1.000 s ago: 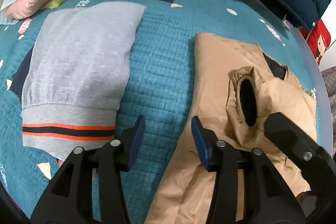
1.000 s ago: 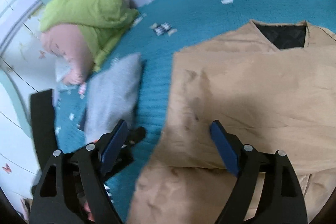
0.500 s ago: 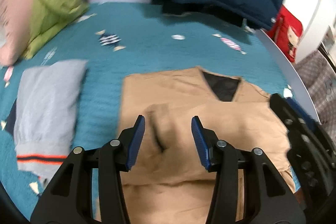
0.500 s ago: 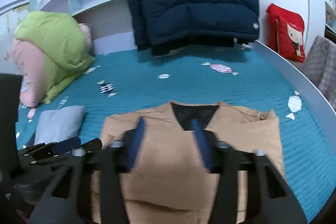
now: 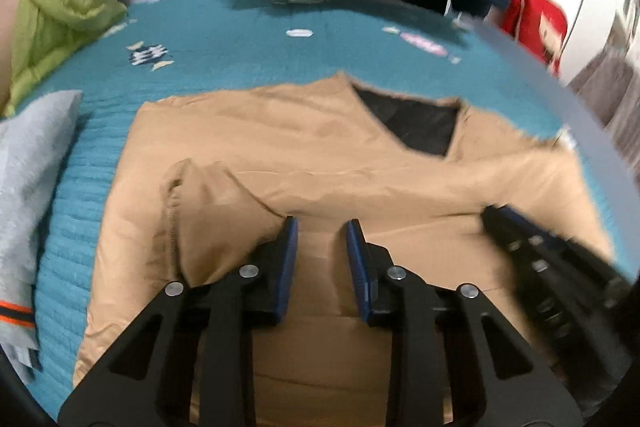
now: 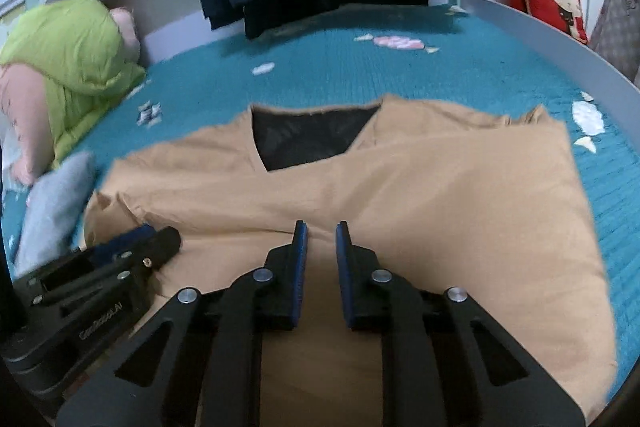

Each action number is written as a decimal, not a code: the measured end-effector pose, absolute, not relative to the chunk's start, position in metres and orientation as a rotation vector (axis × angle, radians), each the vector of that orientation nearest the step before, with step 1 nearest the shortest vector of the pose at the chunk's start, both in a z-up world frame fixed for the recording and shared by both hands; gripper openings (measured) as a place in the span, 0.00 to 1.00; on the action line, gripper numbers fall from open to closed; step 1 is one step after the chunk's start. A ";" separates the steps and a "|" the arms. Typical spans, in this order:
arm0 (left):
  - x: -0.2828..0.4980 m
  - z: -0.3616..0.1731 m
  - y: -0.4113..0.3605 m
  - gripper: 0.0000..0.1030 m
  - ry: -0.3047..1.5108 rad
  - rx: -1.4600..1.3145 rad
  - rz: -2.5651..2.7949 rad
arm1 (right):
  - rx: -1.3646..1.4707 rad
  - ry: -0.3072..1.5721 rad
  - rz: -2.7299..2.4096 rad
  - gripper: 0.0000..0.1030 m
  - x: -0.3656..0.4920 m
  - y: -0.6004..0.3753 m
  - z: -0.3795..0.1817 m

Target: Fold large clothes

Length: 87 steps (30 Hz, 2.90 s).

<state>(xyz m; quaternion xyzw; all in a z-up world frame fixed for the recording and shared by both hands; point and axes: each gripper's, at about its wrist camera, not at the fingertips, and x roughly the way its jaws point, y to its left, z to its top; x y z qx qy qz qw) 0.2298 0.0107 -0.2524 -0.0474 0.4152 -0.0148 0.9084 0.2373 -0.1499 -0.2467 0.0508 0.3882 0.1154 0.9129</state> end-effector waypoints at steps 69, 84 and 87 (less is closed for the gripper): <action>0.252 -0.238 0.118 0.07 0.925 -0.072 0.299 | 0.167 0.905 -0.126 0.04 0.267 -0.294 -0.234; 0.212 -0.180 0.041 0.07 0.901 -0.119 -0.006 | 0.255 0.792 0.013 0.09 0.199 -0.244 -0.167; 0.209 -0.195 0.008 0.07 0.941 -0.103 -0.077 | 0.215 0.833 0.106 0.09 0.198 -0.207 -0.181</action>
